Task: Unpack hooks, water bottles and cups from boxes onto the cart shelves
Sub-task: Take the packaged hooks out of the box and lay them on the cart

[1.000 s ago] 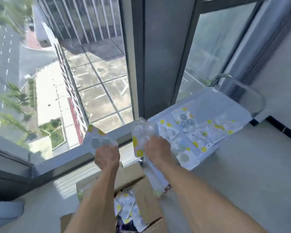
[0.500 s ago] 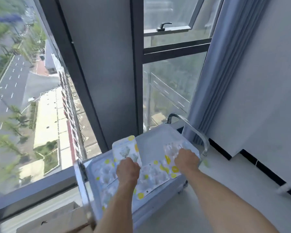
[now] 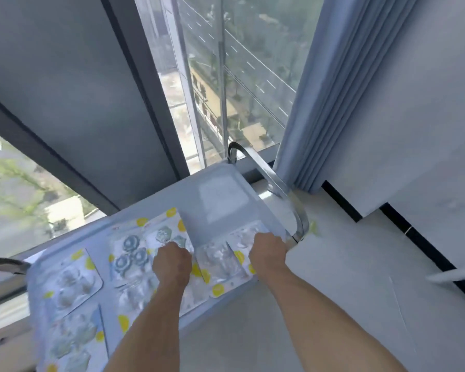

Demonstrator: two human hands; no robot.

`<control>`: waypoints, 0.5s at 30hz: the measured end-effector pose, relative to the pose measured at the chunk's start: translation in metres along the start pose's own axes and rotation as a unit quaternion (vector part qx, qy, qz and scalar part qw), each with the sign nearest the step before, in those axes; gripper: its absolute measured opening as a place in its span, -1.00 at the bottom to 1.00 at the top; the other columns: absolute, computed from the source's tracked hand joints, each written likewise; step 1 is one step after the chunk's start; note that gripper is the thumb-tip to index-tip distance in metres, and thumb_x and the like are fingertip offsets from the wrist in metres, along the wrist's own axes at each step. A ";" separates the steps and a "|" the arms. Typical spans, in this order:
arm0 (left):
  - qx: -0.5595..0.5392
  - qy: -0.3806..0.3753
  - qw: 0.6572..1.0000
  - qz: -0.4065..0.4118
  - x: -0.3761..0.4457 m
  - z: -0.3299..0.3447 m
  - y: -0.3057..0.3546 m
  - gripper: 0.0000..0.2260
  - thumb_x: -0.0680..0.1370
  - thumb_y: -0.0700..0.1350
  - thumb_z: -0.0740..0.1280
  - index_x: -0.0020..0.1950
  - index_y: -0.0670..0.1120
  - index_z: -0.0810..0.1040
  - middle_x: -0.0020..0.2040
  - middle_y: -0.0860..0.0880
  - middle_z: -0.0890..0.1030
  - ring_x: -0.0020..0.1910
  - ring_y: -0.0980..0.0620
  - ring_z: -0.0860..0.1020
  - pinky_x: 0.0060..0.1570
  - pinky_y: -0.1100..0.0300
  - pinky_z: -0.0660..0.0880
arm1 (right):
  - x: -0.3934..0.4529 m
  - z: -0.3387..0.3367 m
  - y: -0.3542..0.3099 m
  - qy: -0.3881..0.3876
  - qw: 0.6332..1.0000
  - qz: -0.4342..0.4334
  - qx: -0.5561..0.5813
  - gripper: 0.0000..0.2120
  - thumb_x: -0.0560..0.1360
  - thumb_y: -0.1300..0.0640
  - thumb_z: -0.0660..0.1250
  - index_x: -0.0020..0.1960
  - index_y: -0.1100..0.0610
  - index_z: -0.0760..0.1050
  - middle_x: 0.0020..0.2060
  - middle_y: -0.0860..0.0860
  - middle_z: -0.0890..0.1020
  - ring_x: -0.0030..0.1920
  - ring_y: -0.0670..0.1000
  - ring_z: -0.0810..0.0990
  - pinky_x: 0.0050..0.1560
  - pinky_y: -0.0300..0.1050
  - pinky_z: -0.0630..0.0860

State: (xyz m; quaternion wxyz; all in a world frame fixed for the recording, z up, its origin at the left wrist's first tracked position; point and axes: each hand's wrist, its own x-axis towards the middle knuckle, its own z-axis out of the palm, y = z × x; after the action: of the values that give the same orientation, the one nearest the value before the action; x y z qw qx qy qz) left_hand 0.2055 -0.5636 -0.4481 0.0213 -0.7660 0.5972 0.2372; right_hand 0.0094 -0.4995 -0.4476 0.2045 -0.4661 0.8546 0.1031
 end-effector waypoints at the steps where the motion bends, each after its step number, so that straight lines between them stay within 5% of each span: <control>1: 0.010 0.002 1.000 -0.005 0.005 0.003 -0.005 -0.77 0.60 -0.13 0.21 0.09 -0.23 0.58 0.11 -0.23 0.60 0.14 -0.23 0.57 0.03 0.06 0.48 | 0.006 0.004 -0.001 -0.005 1.000 0.000 -0.006 -0.75 0.55 0.22 0.24 0.18 0.06 0.55 0.13 0.03 0.60 0.20 0.10 0.56 0.08 -0.11 0.51; 7: 0.009 -0.015 0.999 0.029 0.016 0.014 -0.018 -0.69 0.67 -0.03 0.09 0.13 -0.21 0.51 0.13 -0.22 0.58 0.15 -0.22 0.55 0.05 0.03 0.45 | 0.004 0.007 -0.001 -0.008 1.000 0.009 -0.026 -0.78 0.56 0.15 0.19 0.15 0.06 0.52 0.09 0.03 0.59 0.14 0.11 0.56 0.10 -0.11 0.49; 11: 0.045 0.016 0.997 0.056 0.015 -0.038 -0.046 -0.74 0.66 -0.03 0.09 0.16 -0.15 0.47 0.12 -0.18 0.55 0.11 -0.21 0.56 -0.03 0.05 0.42 | -0.018 -0.012 -0.039 0.007 0.997 -0.078 -0.002 -0.81 0.52 0.16 0.21 0.08 0.13 0.53 0.06 0.09 0.60 0.10 0.13 0.58 -0.03 -0.15 0.42; 13: 0.032 0.045 0.997 0.049 0.023 -0.087 -0.078 -0.77 0.63 -0.08 0.12 0.15 -0.16 0.46 0.12 -0.20 0.55 0.09 -0.24 0.55 -0.09 0.05 0.37 | -0.042 -0.019 -0.081 -0.063 0.991 -0.111 0.043 -0.87 0.47 0.17 0.24 -0.04 0.18 0.50 -0.07 0.15 0.60 -0.05 0.15 0.60 -0.10 -0.15 0.44; 15: 0.015 0.087 0.996 0.022 0.031 -0.147 -0.124 -0.81 0.60 -0.13 0.14 0.10 -0.18 0.47 0.09 -0.22 0.56 0.07 -0.25 0.55 -0.11 0.05 0.35 | -0.077 -0.024 -0.141 -0.223 0.963 -0.141 0.055 -0.90 0.42 0.20 0.23 -0.18 0.21 0.49 -0.30 0.15 0.63 -0.36 0.09 0.60 -0.28 -0.17 0.52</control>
State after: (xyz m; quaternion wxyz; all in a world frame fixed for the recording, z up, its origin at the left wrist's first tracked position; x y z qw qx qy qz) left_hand 0.3752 -0.6030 -0.3610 -0.0245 -0.7698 0.6169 0.1616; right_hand 0.1584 -0.5266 -0.3892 0.4277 -0.5354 0.7171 0.1268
